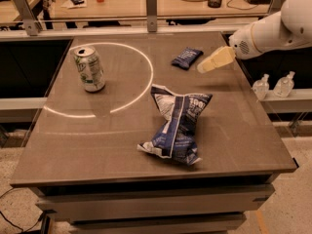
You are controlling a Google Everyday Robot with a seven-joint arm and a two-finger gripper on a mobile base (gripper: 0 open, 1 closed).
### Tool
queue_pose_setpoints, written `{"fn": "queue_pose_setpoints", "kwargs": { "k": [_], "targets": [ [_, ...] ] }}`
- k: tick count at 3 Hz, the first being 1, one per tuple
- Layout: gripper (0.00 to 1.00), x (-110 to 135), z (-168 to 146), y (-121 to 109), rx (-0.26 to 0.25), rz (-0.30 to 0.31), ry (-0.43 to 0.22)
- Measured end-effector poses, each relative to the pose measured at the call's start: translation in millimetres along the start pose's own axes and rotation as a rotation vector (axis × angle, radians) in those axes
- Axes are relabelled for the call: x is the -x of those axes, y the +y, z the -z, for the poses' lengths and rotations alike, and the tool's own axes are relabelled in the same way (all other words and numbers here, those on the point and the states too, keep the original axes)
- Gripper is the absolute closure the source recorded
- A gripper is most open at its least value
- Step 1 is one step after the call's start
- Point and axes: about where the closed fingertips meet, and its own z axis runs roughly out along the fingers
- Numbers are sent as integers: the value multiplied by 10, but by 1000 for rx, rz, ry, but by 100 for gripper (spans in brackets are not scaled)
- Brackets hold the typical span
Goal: Pick rxbar blueberry
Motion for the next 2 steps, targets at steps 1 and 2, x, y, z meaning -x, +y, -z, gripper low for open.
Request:
{"fn": "queue_pose_setpoints", "kwargs": {
  "k": [1, 2],
  "targets": [
    [0, 4, -200, -73, -8, -57, -14],
    [0, 32, -425, -106, 36, -88, -53]
  ]
}}
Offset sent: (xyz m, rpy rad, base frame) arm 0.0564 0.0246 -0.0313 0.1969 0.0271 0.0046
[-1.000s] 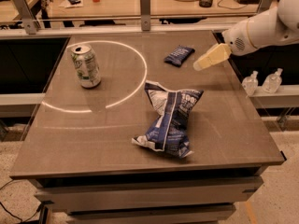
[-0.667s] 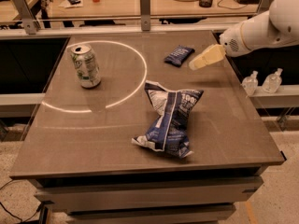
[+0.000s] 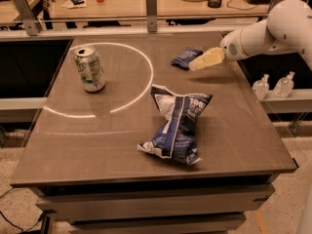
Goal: Pick rxbar blueberry
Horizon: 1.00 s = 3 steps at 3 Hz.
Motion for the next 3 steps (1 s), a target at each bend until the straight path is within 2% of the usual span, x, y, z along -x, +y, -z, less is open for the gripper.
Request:
{"fn": "queue_pose_setpoints", "kwargs": {
  "k": [1, 2, 3],
  "targets": [
    [0, 47, -220, -1, 68, 8, -24],
    [0, 100, -364, 12, 107, 35, -24],
    [0, 121, -478, -3, 107, 68, 4]
  ]
}}
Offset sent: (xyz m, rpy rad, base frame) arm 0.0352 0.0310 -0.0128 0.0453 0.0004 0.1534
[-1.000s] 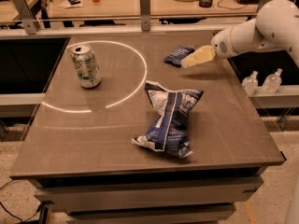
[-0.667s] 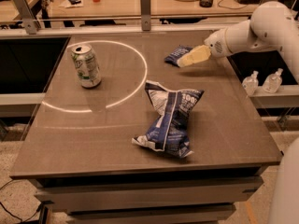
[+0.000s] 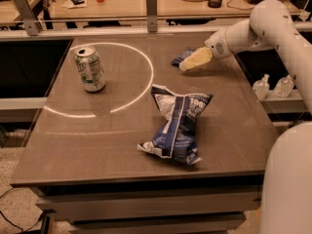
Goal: Pick rxbar blueberry
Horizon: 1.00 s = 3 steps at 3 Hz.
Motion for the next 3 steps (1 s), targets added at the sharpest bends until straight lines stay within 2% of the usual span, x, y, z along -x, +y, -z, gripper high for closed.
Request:
{"fn": "queue_pose_setpoints", "kwargs": {
  "k": [2, 3],
  "targets": [
    [0, 16, -189, -54, -62, 61, 71],
    [18, 22, -213, -67, -100, 83, 102]
  ]
}}
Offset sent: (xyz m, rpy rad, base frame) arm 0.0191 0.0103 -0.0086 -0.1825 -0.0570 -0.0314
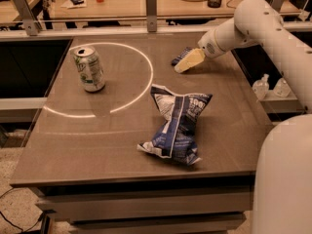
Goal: Pick rxbar blueberry
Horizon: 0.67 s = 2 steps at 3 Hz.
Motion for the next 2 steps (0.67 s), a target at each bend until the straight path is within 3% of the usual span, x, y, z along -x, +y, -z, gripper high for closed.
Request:
{"fn": "queue_pose_setpoints", "kwargs": {
  "k": [2],
  "targets": [
    [65, 24, 4, 1, -7, 6, 15]
  ]
}}
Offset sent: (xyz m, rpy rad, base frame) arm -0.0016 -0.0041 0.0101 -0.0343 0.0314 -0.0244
